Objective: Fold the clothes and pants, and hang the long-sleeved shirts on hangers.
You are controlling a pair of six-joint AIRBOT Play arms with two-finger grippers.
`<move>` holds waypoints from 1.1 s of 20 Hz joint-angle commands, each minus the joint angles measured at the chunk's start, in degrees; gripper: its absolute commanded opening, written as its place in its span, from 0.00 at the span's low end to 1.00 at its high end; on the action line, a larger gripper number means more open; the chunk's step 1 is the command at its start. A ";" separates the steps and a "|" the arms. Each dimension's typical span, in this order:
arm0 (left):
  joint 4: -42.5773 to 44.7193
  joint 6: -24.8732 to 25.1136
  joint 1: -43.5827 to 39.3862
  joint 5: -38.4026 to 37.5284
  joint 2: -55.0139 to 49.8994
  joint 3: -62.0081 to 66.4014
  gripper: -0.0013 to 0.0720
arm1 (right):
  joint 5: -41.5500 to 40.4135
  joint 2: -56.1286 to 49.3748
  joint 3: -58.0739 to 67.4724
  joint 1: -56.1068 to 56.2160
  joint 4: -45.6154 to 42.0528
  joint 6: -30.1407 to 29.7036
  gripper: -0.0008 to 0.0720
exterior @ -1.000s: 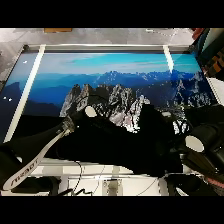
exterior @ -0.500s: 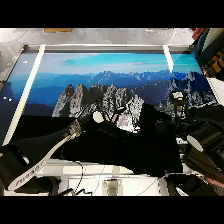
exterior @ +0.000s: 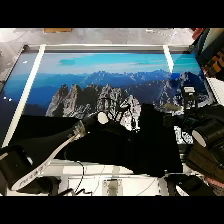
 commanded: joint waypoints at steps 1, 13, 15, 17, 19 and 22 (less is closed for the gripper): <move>-4.22 0.00 -0.85 2.10 -2.89 1.79 0.91 | -1.66 0.07 0.07 -2.19 -0.20 0.02 0.81; -4.98 0.85 -1.88 2.32 -9.42 9.31 0.88 | -1.92 0.07 0.04 -2.19 0.22 0.04 0.81; -5.05 0.85 -2.21 2.34 -10.32 9.35 0.88 | -1.92 0.07 0.04 -2.19 0.31 0.04 0.81; -6.64 0.85 -2.84 2.43 -10.80 9.38 0.87 | -1.92 0.07 0.04 -2.16 0.31 0.04 0.81; -8.00 0.85 -3.37 3.65 -11.34 9.38 0.73 | -1.92 0.07 0.04 -2.19 0.31 0.04 0.81; -8.02 0.85 -3.91 4.04 -11.74 9.38 0.58 | -1.92 0.07 0.04 -2.19 0.31 0.04 0.81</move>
